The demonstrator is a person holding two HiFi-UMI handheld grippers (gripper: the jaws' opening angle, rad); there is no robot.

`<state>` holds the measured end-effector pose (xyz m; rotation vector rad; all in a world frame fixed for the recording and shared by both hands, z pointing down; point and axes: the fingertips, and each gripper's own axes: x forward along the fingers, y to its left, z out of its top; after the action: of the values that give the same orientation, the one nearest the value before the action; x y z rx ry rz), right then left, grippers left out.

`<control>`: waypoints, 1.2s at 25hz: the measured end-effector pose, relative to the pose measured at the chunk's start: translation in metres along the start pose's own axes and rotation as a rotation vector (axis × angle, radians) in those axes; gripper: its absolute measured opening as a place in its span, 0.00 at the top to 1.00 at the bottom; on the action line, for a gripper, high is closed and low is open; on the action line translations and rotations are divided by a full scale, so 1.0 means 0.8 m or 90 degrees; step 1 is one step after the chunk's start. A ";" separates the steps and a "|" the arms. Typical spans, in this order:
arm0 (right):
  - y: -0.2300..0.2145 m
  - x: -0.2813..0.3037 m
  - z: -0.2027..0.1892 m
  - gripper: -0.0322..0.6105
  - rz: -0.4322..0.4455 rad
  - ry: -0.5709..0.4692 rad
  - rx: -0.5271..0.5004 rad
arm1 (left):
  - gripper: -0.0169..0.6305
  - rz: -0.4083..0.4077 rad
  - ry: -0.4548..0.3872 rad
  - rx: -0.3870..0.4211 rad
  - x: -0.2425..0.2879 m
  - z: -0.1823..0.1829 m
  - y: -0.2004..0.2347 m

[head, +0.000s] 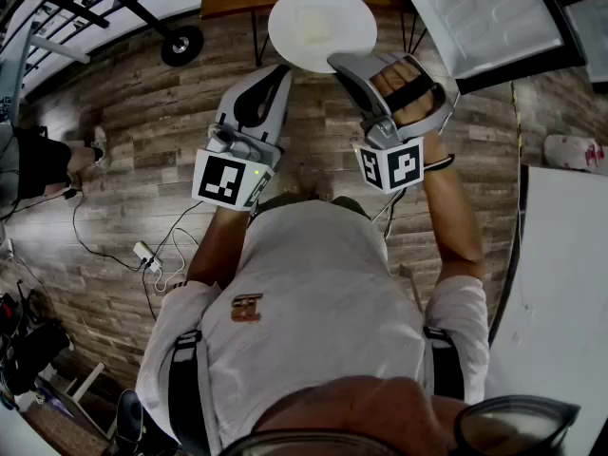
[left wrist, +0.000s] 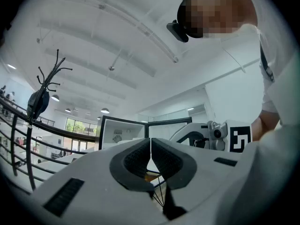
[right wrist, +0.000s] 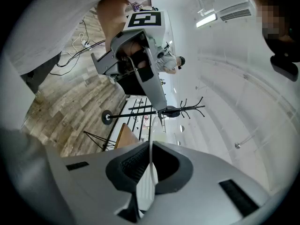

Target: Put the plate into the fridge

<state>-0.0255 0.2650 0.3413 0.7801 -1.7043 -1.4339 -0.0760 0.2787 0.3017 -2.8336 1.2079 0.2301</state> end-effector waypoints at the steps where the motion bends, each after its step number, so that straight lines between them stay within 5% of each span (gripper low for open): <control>1: -0.002 0.002 0.005 0.89 0.000 0.000 0.000 | 0.94 0.000 -0.001 -0.001 -0.004 0.002 0.003; 30: -0.024 0.098 0.040 0.89 -0.026 0.068 0.004 | 0.94 -0.029 -0.001 -0.017 -0.035 -0.014 0.118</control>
<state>-0.0937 0.2126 0.3331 0.8839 -1.6215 -1.3886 -0.1619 0.2317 0.3181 -2.8805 1.1467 0.2474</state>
